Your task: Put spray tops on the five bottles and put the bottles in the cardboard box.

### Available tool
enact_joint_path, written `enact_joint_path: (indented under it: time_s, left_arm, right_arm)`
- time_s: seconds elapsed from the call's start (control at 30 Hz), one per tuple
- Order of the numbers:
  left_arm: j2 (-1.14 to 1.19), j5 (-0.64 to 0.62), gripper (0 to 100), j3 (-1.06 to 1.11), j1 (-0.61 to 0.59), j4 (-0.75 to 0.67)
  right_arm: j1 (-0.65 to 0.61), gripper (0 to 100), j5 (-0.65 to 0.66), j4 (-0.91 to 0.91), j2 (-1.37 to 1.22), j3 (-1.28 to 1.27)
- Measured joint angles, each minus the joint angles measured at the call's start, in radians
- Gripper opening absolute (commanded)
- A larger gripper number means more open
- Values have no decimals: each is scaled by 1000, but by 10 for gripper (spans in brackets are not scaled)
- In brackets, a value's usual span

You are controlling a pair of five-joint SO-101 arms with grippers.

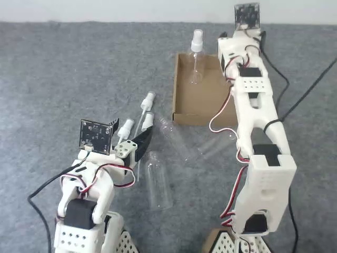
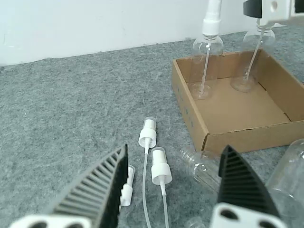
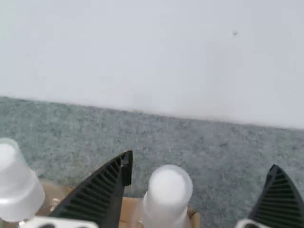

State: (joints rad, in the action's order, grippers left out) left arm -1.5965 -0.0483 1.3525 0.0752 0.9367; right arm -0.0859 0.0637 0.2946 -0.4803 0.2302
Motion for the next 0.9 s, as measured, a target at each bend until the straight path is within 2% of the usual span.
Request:
enact_joint_path:
  time_s: [0.23, 0.4, 0.77, 0.9]
  left_arm:
    - [0, 0, 283, 0, 0, 0]
    - [0, 0, 283, 0, 0, 0]
    - [0, 0, 283, 0, 0, 0]
    - [0, 0, 283, 0, 0, 0]
  right_arm:
    - [0, 362, 0, 213, 11, 141]
    - [0, 362, 0, 439, 158, 150]
    - [-34, 362, 2, 1209, 407, 150]
    - [-94, 361, -106, 1442, 417, 149]
